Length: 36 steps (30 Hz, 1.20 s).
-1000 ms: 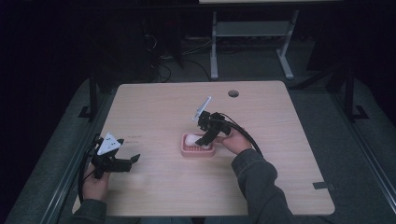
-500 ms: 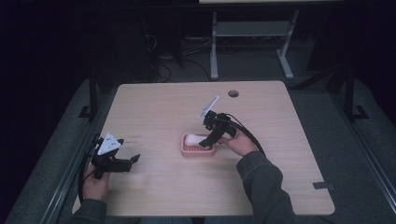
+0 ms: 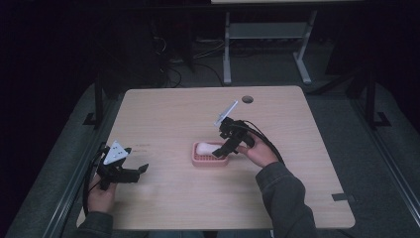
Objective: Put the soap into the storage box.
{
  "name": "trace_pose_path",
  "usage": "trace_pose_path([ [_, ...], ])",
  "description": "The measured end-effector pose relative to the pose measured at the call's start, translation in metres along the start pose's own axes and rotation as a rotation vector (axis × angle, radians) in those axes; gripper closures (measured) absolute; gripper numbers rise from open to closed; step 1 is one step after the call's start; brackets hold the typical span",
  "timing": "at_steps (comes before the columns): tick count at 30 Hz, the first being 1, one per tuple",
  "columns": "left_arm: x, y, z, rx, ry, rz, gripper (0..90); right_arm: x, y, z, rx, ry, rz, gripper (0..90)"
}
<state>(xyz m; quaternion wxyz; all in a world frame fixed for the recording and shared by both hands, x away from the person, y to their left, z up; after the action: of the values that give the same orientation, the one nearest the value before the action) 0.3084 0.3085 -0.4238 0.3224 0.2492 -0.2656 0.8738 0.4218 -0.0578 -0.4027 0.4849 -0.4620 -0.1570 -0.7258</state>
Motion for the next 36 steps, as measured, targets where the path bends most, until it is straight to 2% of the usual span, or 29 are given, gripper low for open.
trace_pose_path([
  [9,0.0,0.0,0.0,-0.001,-0.001,0.002,14.5,0.002,-0.003,-0.005,0.01,-0.02,0.024,14.5],
  [12,0.0,0.0,0.0,0.002,0.0,0.002,14.5,0.006,-0.003,-0.008,0.021,-0.009,-0.008,14.5],
  [14,0.0,0.0,0.0,0.002,0.0,0.002,14.5,0.009,-0.004,-0.012,0.049,0.003,-0.045,14.5],
  [16,0.0,0.0,0.0,0.0,0.0,0.002,14.5,0.011,-0.003,-0.016,0.056,0.009,-0.05,14.5],
  [20,0.0,0.0,0.0,-0.002,-0.003,0.002,14.5,0.016,0.002,-0.022,0.009,0.005,-0.02,14.5],
  [36,0.0,0.0,0.0,-0.001,-0.004,0.003,14.5,0.029,-0.002,-0.032,0.024,0.001,-0.029,14.5],
])
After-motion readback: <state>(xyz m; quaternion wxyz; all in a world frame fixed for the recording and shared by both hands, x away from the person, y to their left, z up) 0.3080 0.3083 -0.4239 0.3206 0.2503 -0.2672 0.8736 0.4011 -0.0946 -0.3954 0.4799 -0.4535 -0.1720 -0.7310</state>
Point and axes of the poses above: each handheld gripper's, and its own axes: x roughly backward along the jaws, z roughly out of its top, y roughly to its right, the point moved 1 cm from there along -x, roughly forward along the jaws, and after that the axes turned 11 degrees about -x, right-handed, at the moved point
